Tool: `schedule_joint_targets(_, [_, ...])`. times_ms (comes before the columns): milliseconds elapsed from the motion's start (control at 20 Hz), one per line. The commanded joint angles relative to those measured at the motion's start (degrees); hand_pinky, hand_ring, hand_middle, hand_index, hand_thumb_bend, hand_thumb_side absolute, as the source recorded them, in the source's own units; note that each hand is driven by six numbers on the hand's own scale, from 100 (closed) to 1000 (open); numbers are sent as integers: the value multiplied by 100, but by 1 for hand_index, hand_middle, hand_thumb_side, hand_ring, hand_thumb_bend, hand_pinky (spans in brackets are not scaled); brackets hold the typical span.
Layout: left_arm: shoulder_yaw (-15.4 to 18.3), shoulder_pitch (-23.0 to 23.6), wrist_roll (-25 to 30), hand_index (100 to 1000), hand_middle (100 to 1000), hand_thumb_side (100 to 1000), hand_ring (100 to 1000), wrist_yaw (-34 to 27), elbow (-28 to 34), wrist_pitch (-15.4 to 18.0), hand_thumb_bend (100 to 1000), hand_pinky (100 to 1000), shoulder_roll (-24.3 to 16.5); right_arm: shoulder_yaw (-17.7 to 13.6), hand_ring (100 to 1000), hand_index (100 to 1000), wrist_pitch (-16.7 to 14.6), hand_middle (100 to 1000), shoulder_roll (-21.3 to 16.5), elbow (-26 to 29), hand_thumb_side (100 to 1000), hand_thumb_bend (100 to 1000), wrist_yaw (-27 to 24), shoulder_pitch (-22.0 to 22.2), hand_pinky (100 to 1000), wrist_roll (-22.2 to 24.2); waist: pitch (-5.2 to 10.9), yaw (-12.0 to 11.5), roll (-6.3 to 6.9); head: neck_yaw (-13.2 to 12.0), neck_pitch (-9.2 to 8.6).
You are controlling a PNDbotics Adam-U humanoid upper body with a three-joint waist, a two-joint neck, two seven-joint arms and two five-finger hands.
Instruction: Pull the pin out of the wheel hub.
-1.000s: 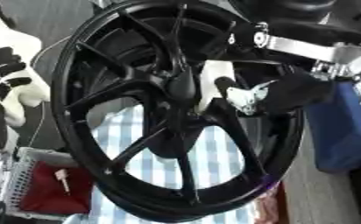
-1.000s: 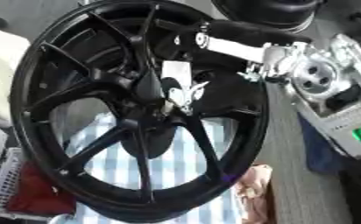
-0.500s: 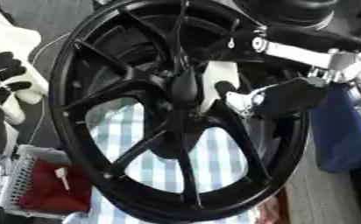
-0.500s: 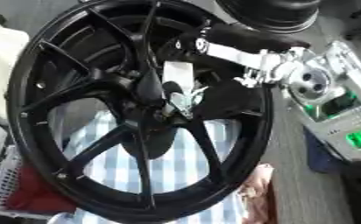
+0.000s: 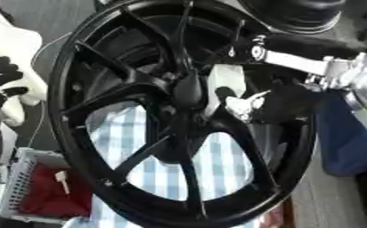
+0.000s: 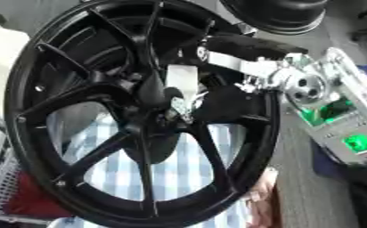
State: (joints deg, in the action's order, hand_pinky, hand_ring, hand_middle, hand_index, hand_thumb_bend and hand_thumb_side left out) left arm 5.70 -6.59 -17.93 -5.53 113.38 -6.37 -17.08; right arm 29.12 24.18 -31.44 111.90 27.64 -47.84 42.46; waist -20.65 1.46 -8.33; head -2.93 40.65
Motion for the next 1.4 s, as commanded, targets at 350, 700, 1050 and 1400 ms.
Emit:
schedule_joint_targets(350, [-31, -57, 53, 731, 634, 845, 719, 7, 122, -5, 103, 653, -39, -72, 970, 925, -79, 809, -80, 19, 586, 100, 67, -37, 928, 214, 76, 25, 40, 31, -97])
schedule_joint_targets(700, [-43, -73, 80, 731, 634, 850, 719, 2, 122, 0, 100, 654, -30, -75, 956, 918, -136, 793, -84, -46, 575, 100, 115, -1, 921, 298, 59, 21, 58, 65, -141])
schedule_joint_targets(1050, [-51, -85, 96, 731, 635, 855, 719, 3, 122, 0, 100, 655, -26, -62, 921, 901, -157, 756, -67, -153, 528, 100, 174, 2, 904, 316, 31, 2, 69, 109, -170])
schedule_joint_targets(1400, [-71, -97, 125, 731, 635, 856, 720, -3, 122, -7, 100, 657, -17, -90, 800, 864, -222, 621, -38, -277, 457, 100, 134, 5, 830, 287, 16, -4, 88, 134, -166])
